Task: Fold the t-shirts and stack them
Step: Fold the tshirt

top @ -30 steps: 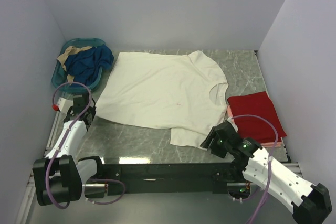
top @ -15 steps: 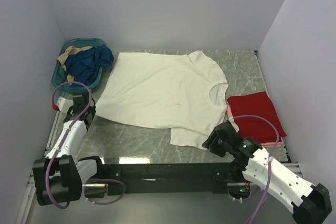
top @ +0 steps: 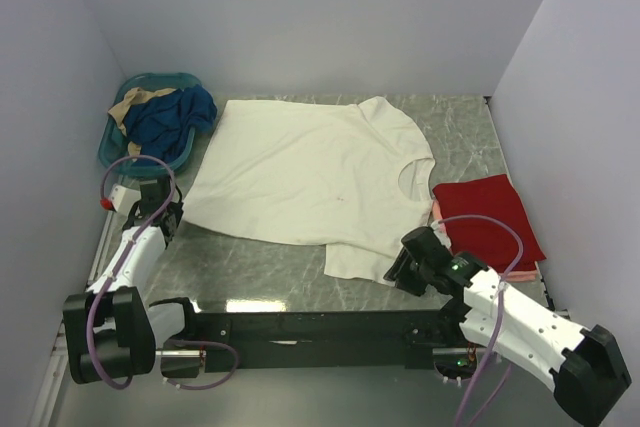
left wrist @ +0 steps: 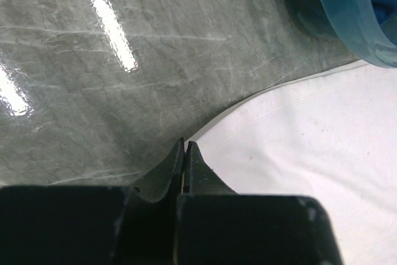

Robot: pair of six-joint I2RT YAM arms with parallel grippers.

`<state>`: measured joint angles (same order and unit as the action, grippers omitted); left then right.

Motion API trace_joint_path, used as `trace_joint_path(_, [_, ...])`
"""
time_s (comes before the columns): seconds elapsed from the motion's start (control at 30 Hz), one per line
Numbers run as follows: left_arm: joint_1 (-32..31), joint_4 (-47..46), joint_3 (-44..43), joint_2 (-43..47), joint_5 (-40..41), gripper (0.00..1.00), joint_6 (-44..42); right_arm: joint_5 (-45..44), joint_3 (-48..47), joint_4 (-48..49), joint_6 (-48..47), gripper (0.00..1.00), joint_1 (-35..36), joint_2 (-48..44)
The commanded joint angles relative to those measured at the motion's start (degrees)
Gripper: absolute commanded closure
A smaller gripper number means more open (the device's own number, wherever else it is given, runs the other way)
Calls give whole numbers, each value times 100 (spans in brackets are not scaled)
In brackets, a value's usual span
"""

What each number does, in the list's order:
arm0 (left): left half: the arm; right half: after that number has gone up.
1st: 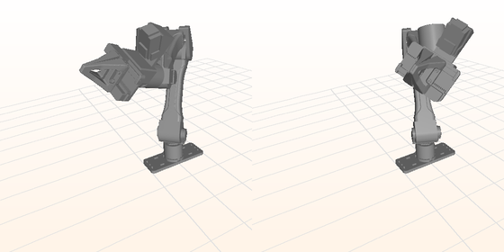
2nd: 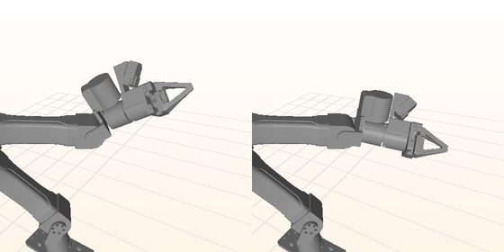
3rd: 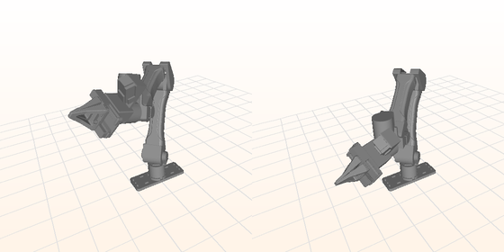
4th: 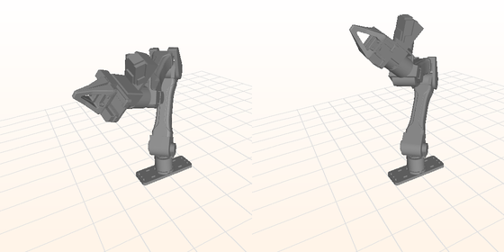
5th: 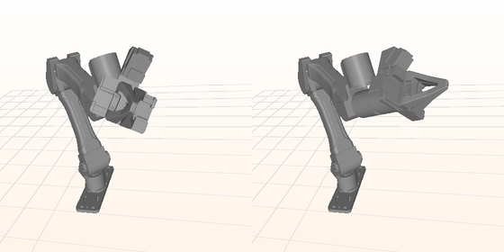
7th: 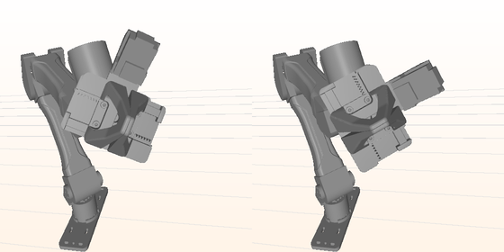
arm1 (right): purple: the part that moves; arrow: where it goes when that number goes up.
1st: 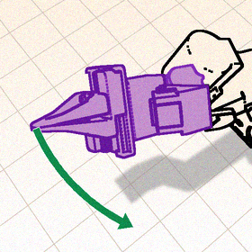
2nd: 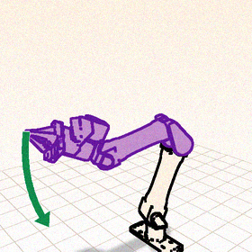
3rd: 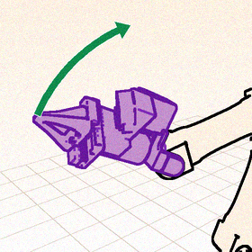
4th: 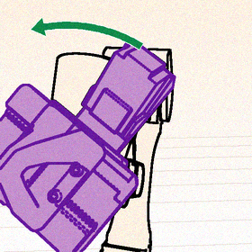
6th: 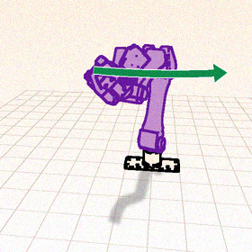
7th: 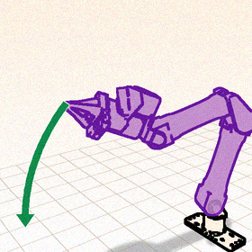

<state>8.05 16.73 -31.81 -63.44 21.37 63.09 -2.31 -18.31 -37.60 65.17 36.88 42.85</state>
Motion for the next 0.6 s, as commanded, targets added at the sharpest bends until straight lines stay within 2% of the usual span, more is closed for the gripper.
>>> trace_joint_path(0.0, [21, -205, -71, -37, 87, 99, 28, -367, -120, -159, 5, 50, 21, 399])
trace_joint_path(0.23, [21, -284, -71, -133, 70, 99, 45, -429, -340, -89, -92, 61, 21, 900])
trace_joint_path(0.47, [21, -328, -71, -186, 87, 99, 19, -315, -296, 43, -83, 71, 29, 760])
trace_joint_path(0.57, [21, -320, -62, -221, 105, 99, 19, -288, -332, 34, -118, 80, 29, 760])
